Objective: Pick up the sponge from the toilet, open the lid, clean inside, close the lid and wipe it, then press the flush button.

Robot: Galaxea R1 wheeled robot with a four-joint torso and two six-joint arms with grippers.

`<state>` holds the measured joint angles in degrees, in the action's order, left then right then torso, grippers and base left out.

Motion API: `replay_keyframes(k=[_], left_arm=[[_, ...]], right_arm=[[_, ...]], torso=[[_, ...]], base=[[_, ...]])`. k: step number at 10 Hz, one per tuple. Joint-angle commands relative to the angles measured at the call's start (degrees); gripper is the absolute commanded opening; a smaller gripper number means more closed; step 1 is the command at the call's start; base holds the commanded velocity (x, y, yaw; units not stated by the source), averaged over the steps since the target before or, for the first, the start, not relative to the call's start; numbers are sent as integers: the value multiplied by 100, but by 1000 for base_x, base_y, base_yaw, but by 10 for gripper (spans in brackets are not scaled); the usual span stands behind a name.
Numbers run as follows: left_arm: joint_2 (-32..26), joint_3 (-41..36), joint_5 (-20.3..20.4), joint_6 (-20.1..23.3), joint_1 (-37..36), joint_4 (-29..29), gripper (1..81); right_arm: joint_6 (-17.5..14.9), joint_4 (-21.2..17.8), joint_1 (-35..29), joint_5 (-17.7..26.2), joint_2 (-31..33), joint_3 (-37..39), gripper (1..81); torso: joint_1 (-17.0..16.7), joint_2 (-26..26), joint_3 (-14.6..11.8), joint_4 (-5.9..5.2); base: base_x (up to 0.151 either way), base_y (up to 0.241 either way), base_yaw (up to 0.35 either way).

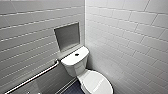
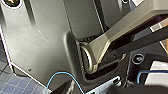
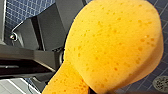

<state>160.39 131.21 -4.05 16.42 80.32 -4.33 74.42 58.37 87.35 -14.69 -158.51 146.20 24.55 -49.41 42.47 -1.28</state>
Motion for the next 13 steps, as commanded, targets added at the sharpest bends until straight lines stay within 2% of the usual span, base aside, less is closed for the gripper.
replay_keyframes(k=[1,2,3,4,8,9,13], left_arm=[[134,239,-457,1,-65,-77,811],[143,248,-457,1,-64,-77,811],[152,248,-457,1,-65,-77,811],[160,256,-457,1,-56,-77,811],[257,397,-448,1,-64,-86,811],[275,449,-448,1,-64,-86,811],[283,459,-448,1,-65,-103,811]], right_arm=[[-24,157,51,151,-77,276,10],[-24,157,43,159,-138,354,10],[-24,149,51,151,-166,408,10],[-24,148,42,159,-192,426,10],[-95,228,25,256,-341,434,10],[-95,228,25,248,-359,469,10],[-95,236,34,247,-464,636,10]], torso=[[-365,569,-559,0],[-500,772,-764,0],[-636,977,-409,0],[-769,1172,-577,0],[-1261,1915,-719,0],[-1398,2129,-1101,0],[-1849,2836,-1679,0]], base=[[0,0,0],[0,0,0],[0,0,0],[0,0,0],[0,0,0],[0,0,0],[0,0,0]])
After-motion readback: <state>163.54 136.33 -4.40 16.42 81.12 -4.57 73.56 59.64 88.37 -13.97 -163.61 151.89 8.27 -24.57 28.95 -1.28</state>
